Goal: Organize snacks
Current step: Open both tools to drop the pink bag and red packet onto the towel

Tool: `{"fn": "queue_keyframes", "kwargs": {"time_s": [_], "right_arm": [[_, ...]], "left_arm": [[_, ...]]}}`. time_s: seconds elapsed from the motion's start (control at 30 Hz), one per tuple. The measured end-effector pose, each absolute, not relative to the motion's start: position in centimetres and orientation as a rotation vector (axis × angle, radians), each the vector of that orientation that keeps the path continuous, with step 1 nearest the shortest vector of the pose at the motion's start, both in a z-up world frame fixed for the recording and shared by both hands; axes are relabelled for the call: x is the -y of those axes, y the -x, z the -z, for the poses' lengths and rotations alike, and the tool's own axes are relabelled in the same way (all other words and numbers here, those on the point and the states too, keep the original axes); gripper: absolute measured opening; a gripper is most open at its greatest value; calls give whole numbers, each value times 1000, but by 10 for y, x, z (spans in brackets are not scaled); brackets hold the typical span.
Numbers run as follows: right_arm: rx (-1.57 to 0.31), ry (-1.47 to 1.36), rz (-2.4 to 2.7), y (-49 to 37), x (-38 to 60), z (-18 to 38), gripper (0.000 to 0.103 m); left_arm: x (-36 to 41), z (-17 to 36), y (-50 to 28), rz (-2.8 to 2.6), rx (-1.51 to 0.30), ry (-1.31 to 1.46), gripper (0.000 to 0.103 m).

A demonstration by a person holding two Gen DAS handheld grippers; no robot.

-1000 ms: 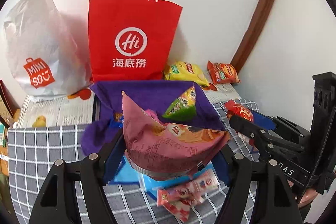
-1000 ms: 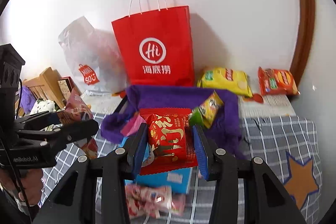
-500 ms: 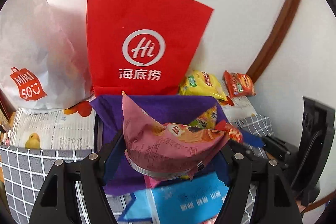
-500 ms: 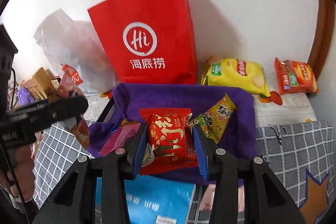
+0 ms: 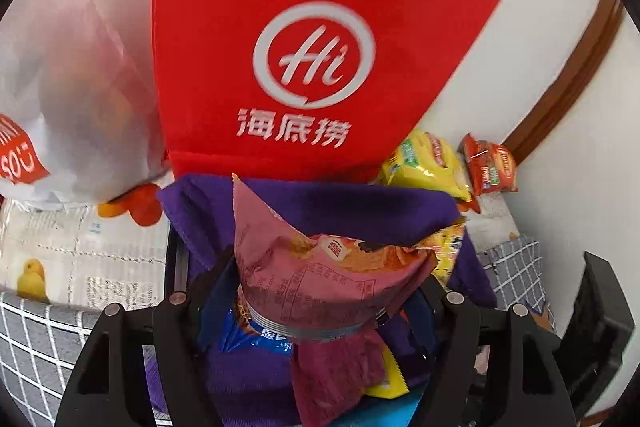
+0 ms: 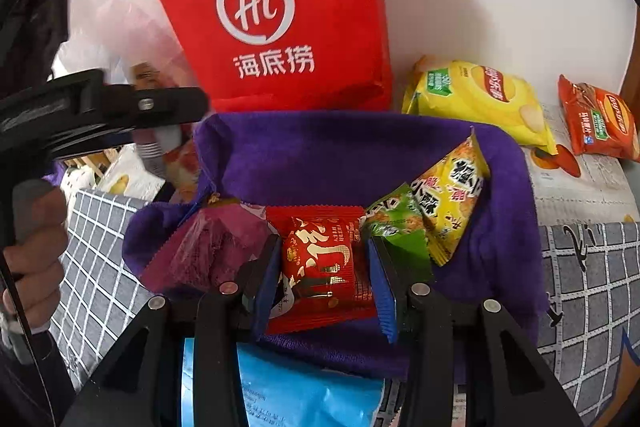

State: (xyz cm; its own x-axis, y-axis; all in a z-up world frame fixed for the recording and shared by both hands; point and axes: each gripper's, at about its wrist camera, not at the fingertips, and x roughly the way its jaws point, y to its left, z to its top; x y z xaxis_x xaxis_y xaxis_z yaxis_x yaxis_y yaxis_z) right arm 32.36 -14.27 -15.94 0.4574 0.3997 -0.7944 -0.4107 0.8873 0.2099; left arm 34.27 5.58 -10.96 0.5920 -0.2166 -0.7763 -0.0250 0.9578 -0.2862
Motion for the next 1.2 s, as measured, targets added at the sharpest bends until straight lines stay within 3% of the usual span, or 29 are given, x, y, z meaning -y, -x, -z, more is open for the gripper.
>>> {"fn": "queue_keyframes", "kwargs": {"time_s": [0.6, 0.67, 0.8, 1.2], "right_arm": [[-1014, -8, -517, -330, 139, 171, 44], [-1013, -8, -519, -328, 140, 169, 49], [-973, -1, -515, -320, 138, 157, 70], [-890, -40, -392, -290, 177, 117, 71]], "left_arm": [[-57, 127, -346, 159, -965, 330, 73], [-56, 127, -346, 170, -968, 337, 73], [-49, 125, -345, 192, -988, 326, 74], [-48, 91, -326, 238, -900, 353, 90]]}}
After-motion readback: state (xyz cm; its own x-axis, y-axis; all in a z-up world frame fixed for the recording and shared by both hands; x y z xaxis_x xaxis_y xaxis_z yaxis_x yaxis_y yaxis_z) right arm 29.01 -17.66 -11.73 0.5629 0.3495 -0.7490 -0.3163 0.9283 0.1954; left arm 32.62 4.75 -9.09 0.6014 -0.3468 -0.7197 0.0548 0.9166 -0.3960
